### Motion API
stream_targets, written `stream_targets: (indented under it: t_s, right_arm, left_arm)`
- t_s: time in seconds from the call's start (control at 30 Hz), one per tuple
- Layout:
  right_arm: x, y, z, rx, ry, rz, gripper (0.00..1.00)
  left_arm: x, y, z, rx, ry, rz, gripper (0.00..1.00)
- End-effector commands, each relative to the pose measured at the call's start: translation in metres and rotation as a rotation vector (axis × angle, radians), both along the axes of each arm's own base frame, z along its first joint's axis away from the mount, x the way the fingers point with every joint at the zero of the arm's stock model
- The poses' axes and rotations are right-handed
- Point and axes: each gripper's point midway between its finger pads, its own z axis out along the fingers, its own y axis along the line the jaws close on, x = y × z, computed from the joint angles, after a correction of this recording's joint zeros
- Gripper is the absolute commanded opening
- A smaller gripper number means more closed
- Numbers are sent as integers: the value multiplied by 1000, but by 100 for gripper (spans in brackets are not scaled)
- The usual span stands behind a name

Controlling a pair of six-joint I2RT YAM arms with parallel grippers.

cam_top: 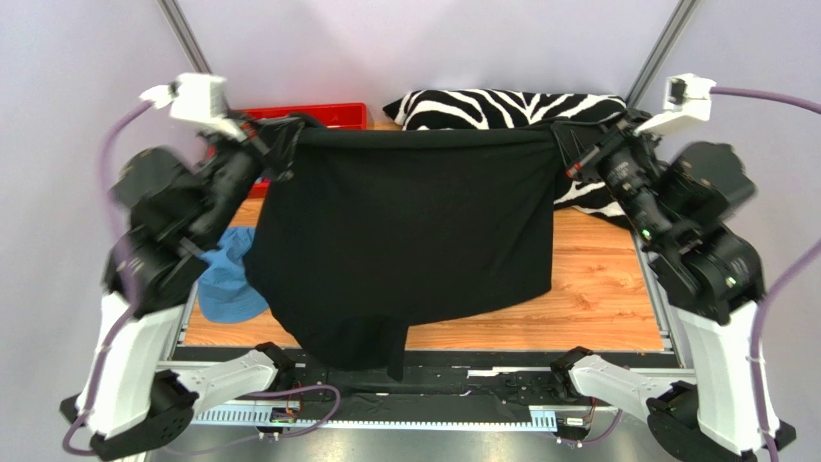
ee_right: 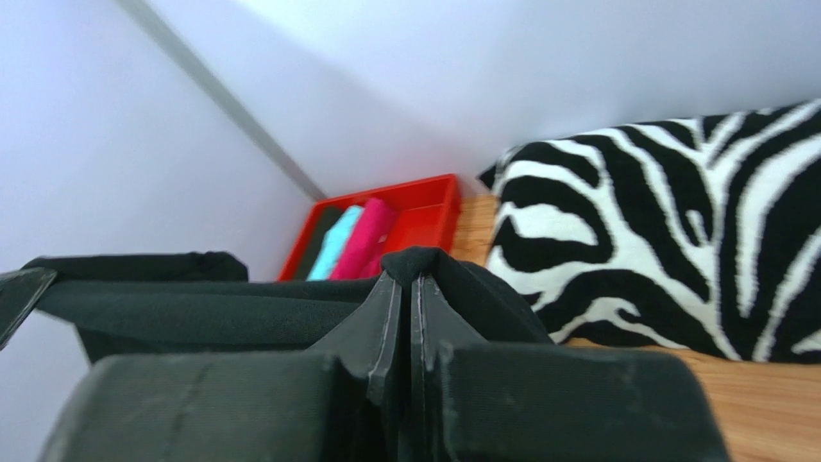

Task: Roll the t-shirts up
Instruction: Flatten out the T-shirt at the center of the board.

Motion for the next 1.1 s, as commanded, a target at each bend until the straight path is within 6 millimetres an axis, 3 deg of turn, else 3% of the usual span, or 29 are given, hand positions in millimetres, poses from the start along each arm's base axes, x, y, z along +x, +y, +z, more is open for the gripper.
stream_targets:
  t_s: [0.0,0.03,0.07,0.1,0.13,0.17,0.2,0.23,0.27,0.3,0.33,0.37,0.4,0.43,0.47,0.5,0.53,0.57,0.6,0.63,0.67,0.7,0.73,0.8,1.07]
  right_arm:
    - [64,-27,-57,-116,133,-284,0]
    - [75,-29,-74,-155,170,-317,0]
    - [85,-31,-90,-182,208,-343,0]
    - [109,-36,-128,-232,299,-391,0]
    - [120,-39,-144,-246,342,-407,0]
    - [135,-49,-165,-248,399,-440,6]
    - [145,-49,-182,-253,444,-432,15]
    - [162,-48,-215,-286,524,-435,28]
    - [170,-52,-228,-299,558,-446,38]
    - [175,-51,-240,-316,592,-444,47]
    - [175,-48,-257,-345,666,-430,59]
    - [171,-46,-266,-350,704,-415,63]
    - [166,-43,-273,-352,727,-394,66]
    - [163,-43,-278,-349,729,-391,74]
    - [149,-47,-290,-354,749,-393,76]
    - [143,-49,-294,-334,754,-407,76]
    - [134,-51,-287,-305,728,-405,77]
    - [122,-50,-309,-305,774,-391,77]
    - [118,-50,-313,-285,772,-392,76]
    - [110,-53,-321,-276,784,-405,76]
    - [96,-59,-332,-276,802,-423,75]
    - [90,-61,-337,-255,804,-434,75]
    - [85,-63,-343,-247,810,-442,74]
    - [71,-71,-357,-238,819,-472,71]
    - [45,-90,-387,-216,874,-528,67]
  left_arm:
    - [68,-23,-38,59,81,74,0]
    - [87,-26,-61,73,132,87,0]
    - [109,-42,-86,72,201,56,0]
    - [124,-48,-98,66,222,47,0]
    - [139,-52,-118,72,266,46,0]
    - [166,-59,-150,74,354,45,0]
    - [178,-62,-168,77,402,46,0]
    - [189,-64,-177,65,440,44,1]
    - [206,-69,-207,51,534,24,18]
    - [206,-68,-225,57,603,28,36]
    - [203,-71,-234,57,643,11,54]
    - [194,-69,-235,45,658,6,62]
    - [185,-69,-239,25,674,3,68]
    - [169,-65,-274,-1,762,19,72]
    - [149,-56,-264,-35,744,27,72]
    - [130,-49,-302,-25,826,46,72]
    - [112,-40,-297,-72,821,72,72]
    - [97,-34,-312,-76,862,84,70]
    - [79,-22,-348,-61,935,136,68]
    - [64,-11,-346,-115,926,183,66]
    - [52,-4,-359,-123,958,210,65]
    - [36,4,-386,-119,1014,250,63]
    - [27,12,-386,-173,1005,292,61]
    - [8,21,-416,-174,1067,335,57]
    - [-14,39,-475,-218,1205,508,47]
